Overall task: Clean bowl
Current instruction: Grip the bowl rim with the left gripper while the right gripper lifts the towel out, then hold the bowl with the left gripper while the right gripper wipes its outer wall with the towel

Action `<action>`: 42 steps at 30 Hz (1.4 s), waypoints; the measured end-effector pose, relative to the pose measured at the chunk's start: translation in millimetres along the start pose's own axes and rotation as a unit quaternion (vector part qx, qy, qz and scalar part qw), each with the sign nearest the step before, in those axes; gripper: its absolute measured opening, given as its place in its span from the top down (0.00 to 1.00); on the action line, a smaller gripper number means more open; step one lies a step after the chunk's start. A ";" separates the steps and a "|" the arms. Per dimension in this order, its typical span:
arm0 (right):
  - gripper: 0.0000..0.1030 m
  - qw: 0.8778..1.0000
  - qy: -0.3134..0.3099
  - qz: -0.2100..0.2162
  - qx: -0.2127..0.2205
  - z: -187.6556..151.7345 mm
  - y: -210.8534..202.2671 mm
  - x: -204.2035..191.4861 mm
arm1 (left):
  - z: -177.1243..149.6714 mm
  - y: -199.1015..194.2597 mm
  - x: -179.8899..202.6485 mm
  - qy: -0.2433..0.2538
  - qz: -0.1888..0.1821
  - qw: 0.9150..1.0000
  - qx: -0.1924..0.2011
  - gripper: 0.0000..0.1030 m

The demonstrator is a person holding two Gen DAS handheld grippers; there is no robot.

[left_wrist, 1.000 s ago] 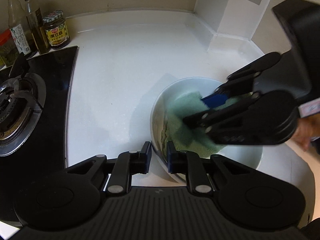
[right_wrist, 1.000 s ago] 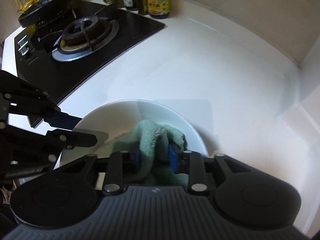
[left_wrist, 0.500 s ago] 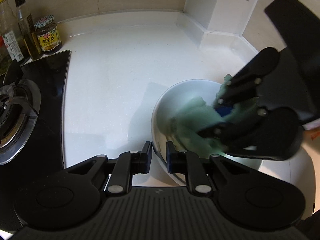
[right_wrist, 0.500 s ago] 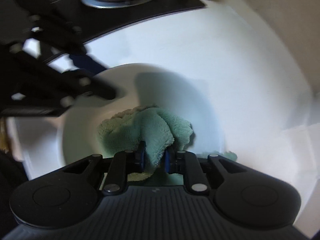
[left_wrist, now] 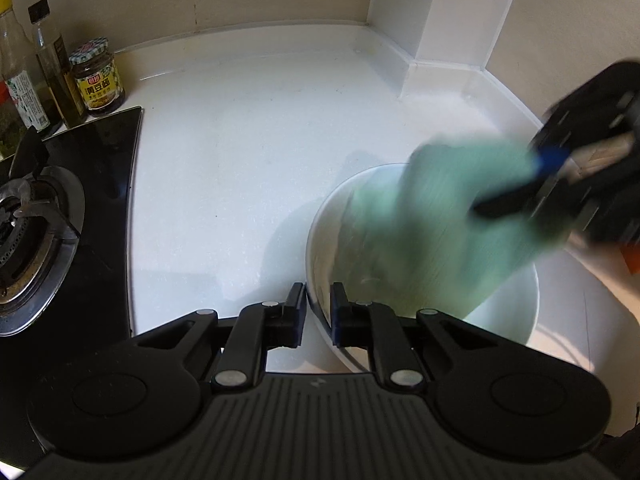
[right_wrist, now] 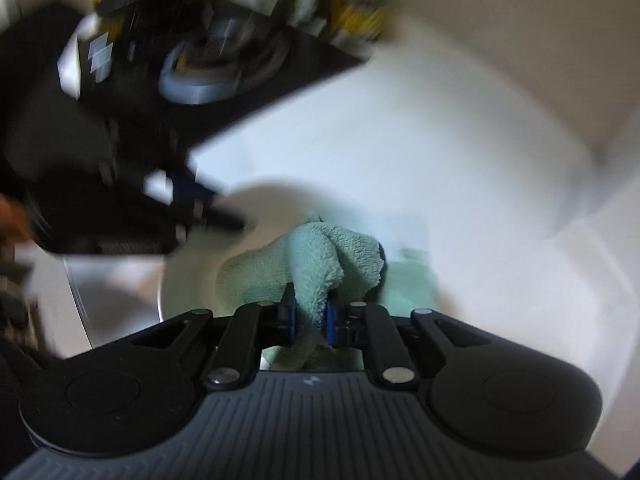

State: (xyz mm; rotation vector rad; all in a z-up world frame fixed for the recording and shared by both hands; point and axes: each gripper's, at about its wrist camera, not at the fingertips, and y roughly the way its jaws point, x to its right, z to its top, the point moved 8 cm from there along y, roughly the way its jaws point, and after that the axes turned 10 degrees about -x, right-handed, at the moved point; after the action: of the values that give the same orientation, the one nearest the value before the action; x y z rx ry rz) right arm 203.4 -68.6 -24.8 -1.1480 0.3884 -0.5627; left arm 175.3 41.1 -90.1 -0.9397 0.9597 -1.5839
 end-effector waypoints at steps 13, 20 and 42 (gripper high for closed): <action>0.89 0.997 0.067 -0.008 0.047 -30.2 -71.9 28.1 | -0.1 -0.9 -0.3 0.001 0.006 1.000 -0.001 0.88; 0.78 0.986 0.165 -0.014 0.032 -41.4 -12.1 52.1 | 5.0 -0.9 1.9 -0.002 0.008 1.000 -0.002 0.88; 0.69 0.971 0.227 -0.046 0.059 -62.9 11.3 79.4 | 1.9 -0.8 1.4 -0.003 0.017 1.000 -0.002 0.88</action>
State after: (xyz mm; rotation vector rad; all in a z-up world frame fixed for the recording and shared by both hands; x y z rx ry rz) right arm 234.1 -159.6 -58.9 -0.9208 0.6863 -0.9232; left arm 176.5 39.6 -88.5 -0.9245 0.9700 -1.5501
